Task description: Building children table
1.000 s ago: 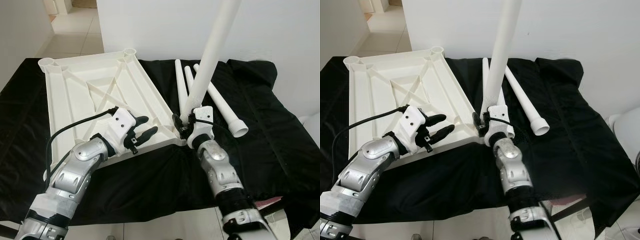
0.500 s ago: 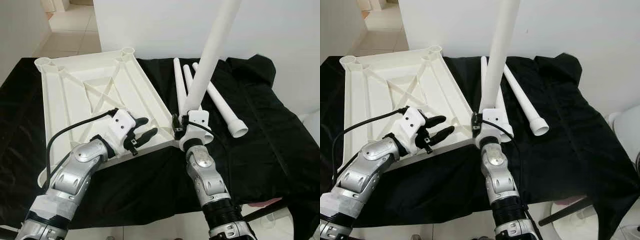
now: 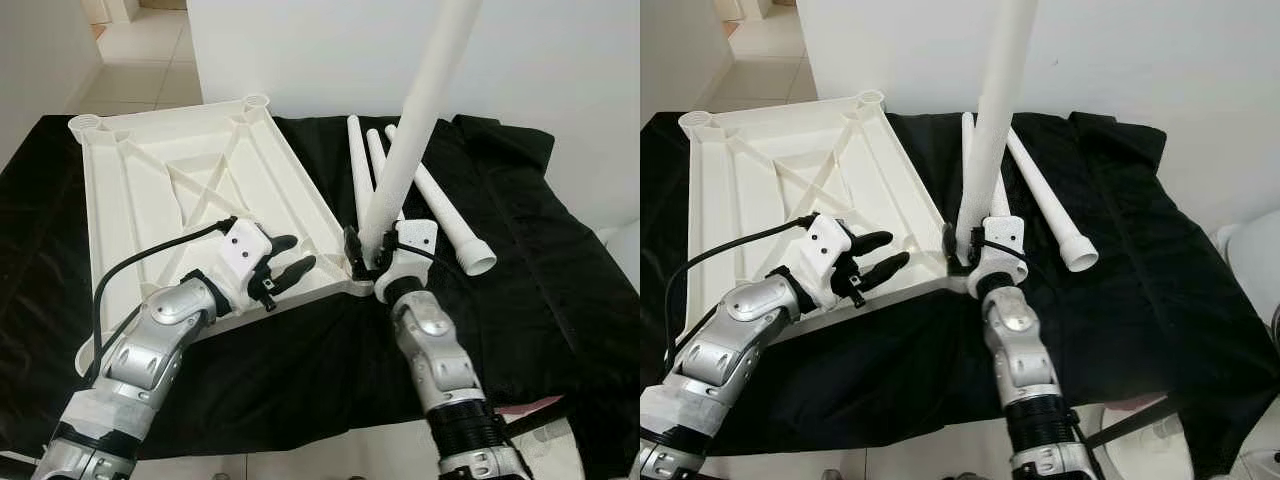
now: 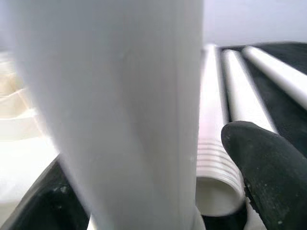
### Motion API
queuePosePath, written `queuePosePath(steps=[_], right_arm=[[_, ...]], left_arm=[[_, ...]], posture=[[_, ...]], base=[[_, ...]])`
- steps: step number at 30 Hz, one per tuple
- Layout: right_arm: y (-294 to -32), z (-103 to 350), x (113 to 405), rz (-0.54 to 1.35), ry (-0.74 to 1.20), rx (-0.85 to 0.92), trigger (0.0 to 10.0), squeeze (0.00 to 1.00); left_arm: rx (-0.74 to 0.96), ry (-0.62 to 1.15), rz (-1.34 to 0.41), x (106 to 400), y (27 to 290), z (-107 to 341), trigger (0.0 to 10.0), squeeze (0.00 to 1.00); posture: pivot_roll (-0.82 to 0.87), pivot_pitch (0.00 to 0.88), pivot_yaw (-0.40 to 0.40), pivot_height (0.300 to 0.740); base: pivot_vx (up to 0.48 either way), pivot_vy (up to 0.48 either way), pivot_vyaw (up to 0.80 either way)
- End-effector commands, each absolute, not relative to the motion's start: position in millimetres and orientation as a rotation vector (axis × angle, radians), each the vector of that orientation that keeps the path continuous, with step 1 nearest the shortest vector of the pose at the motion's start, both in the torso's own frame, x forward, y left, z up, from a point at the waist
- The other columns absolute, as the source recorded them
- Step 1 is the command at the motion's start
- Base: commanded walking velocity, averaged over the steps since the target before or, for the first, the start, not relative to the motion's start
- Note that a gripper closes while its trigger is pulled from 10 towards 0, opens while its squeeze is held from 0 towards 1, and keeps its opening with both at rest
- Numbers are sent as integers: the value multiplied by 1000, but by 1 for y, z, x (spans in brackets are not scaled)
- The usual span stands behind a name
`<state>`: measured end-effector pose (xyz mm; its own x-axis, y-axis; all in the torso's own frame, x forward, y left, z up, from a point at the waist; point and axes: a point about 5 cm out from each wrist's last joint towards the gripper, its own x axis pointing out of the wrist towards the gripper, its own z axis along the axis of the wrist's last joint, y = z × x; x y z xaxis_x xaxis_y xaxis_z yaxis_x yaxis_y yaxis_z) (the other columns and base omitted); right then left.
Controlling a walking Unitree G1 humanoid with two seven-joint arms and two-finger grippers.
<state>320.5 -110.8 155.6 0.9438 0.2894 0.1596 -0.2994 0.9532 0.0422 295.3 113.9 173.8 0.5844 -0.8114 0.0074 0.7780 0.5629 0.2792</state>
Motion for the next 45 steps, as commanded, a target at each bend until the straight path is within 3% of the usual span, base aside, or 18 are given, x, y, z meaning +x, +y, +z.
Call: queuePosePath(steps=[1,20,21,22,25,26,38,39,45], right_arm=[[-113,156,322,378,-163,55,10000,0],[-113,155,342,725,-122,-103,10000,0],[-113,154,343,738,-117,-118,4941,0],[-114,153,345,745,-112,-122,1373,0],[-114,151,346,754,-110,-122,1373,0],[-115,150,347,749,-106,-126,0,0],[-121,144,347,719,-97,-127,0,0],[-121,143,347,717,-99,-134,10000,0],[-119,144,347,599,-87,-109,10000,0]], left_arm=[[274,-135,-1021,293,108,172,10000,0],[282,-136,-1022,295,108,174,10000,0],[283,-137,-1023,295,108,174,10000,0],[284,-137,-1021,295,109,174,10000,0],[285,-137,-1018,295,109,174,10000,0],[285,-137,-1017,295,110,175,10000,0],[285,-133,-1017,295,110,175,10000,0],[287,-133,-1018,295,110,175,10000,0],[290,-132,-1021,295,110,174,10000,0]], posture=[[-25,49,-55,740],[-18,66,-46,740],[-18,66,-46,740],[-16,66,-46,740],[-13,65,-46,740],[-9,66,-46,740],[-13,70,-42,740],[-16,71,-38,740],[-19,70,-40,740]], base=[[0,0,0],[0,0,0],[0,0,0],[0,0,0],[0,0,0],[0,0,0],[0,0,0],[0,0,0],[0,0,0]])
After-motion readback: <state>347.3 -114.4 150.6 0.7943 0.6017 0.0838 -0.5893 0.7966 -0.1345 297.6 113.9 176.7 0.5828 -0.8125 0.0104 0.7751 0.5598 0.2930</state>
